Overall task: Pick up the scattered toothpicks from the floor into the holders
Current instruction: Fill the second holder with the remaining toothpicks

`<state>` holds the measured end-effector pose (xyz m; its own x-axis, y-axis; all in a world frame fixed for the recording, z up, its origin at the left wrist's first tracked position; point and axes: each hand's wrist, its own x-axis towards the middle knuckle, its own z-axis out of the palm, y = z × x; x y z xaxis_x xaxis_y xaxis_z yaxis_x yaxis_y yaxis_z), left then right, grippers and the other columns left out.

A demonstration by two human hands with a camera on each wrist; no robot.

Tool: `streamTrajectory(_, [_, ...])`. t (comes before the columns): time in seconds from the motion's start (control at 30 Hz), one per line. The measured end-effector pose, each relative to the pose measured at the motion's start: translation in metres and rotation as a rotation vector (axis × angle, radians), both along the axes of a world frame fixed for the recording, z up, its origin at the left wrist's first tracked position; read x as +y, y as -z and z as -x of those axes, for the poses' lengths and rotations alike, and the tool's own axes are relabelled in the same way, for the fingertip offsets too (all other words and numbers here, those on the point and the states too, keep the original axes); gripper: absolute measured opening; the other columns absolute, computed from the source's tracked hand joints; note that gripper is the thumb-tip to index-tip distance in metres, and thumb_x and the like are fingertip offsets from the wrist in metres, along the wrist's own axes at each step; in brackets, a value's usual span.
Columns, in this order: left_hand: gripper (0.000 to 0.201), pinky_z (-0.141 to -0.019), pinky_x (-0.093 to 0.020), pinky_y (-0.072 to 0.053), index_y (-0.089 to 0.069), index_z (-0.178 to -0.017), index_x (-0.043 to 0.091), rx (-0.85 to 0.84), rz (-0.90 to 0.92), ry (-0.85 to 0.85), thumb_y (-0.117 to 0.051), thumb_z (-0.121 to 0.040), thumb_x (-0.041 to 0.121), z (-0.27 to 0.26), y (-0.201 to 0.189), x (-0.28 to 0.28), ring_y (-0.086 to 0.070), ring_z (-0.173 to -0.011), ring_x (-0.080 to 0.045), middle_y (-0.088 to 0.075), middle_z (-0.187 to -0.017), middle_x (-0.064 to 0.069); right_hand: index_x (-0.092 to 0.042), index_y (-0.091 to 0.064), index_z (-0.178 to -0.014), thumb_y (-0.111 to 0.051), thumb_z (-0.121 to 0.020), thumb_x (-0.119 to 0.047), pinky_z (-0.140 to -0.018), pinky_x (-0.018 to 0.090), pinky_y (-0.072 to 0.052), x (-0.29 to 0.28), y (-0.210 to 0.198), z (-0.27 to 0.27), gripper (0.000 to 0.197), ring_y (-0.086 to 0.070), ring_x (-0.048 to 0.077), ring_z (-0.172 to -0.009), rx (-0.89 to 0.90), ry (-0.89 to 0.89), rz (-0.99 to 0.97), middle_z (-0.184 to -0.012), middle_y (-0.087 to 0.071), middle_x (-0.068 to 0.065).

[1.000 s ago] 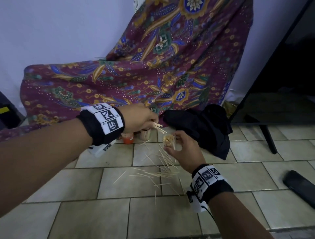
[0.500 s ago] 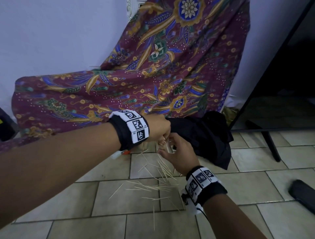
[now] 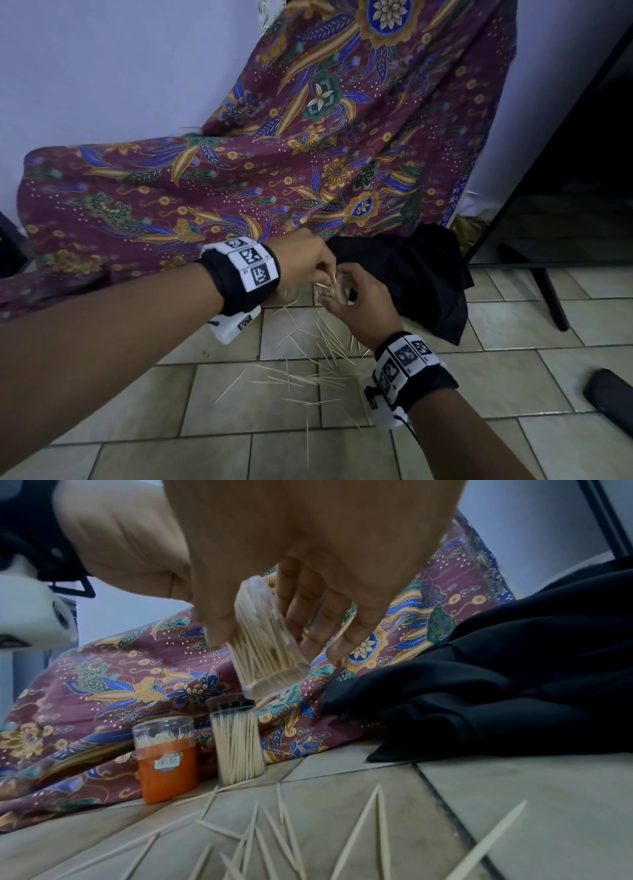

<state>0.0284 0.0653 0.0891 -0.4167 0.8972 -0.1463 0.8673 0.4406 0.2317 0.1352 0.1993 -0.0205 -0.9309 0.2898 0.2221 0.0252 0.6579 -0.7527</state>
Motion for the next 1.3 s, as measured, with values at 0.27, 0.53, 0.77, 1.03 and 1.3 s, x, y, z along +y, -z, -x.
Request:
streamTrajectory(0.27, [0.037, -0.104, -0.036, -0.041, -0.055, -0.135, 0.023, 0.024, -0.215, 0.056, -0.045, -0.101, 0.034, 0.008, 0.011, -0.026, -0.051, -0.121, -0.014, -0.056, -0.134, 0.002, -0.029, -0.058, -0.113, -0.082, -0.074, -0.033, -0.087, 0.023, -0.049, 0.001, -0.003, -0.001, 0.046, -0.06, -0.001, -0.098, 0.011, 0.017, 0.047, -0.105, -0.066, -0.015])
streamTrajectory(0.53, [0.072, -0.12, -0.046, -0.006, 0.015, -0.15, 0.035, 0.174, 0.136, 0.168, -0.012, -0.092, 0.068, -0.016, 0.043, -0.046, 0.015, -0.146, -0.006, 0.024, -0.155, 0.017, -0.026, -0.058, -0.115, -0.08, -0.077, -0.032, -0.087, 0.022, -0.05, 0.0, -0.009, -0.005, 0.045, -0.06, -0.001, -0.099, 0.051, 0.03, 0.046, -0.105, -0.066, -0.014])
streamTrajectory(0.77, [0.071, -0.12, -0.047, -0.01, 0.009, -0.151, 0.038, 0.177, -0.036, 0.123, -0.012, -0.091, 0.07, -0.016, 0.048, -0.05, 0.01, -0.148, -0.008, 0.02, -0.158, 0.015, -0.028, -0.057, -0.114, -0.082, -0.075, -0.035, -0.088, 0.027, -0.052, -0.003, -0.011, -0.013, 0.047, -0.06, 0.0, -0.099, 0.036, 0.052, 0.061, -0.105, -0.065, -0.015])
streamTrajectory(1.03, [0.059, -0.112, -0.042, -0.024, -0.038, -0.138, 0.031, 0.135, -0.271, 0.076, -0.029, -0.091, 0.065, -0.02, 0.042, -0.056, -0.027, -0.14, -0.018, -0.013, -0.156, 0.008, -0.028, -0.059, -0.114, -0.084, -0.072, -0.034, -0.088, 0.03, -0.053, -0.004, -0.01, -0.021, 0.049, -0.061, 0.001, -0.098, 0.037, 0.095, 0.092, -0.104, -0.067, -0.015])
streamTrajectory(1.3, [0.06, -0.113, -0.046, -0.027, -0.03, -0.141, 0.037, 0.062, -0.22, 0.093, -0.027, -0.09, 0.068, -0.03, 0.056, -0.05, -0.025, -0.141, -0.02, -0.008, -0.157, 0.012, -0.029, -0.058, -0.113, -0.082, -0.074, -0.035, -0.086, 0.026, -0.053, -0.007, -0.008, -0.028, 0.047, -0.061, 0.0, -0.097, 0.04, 0.112, 0.085, -0.103, -0.066, -0.016])
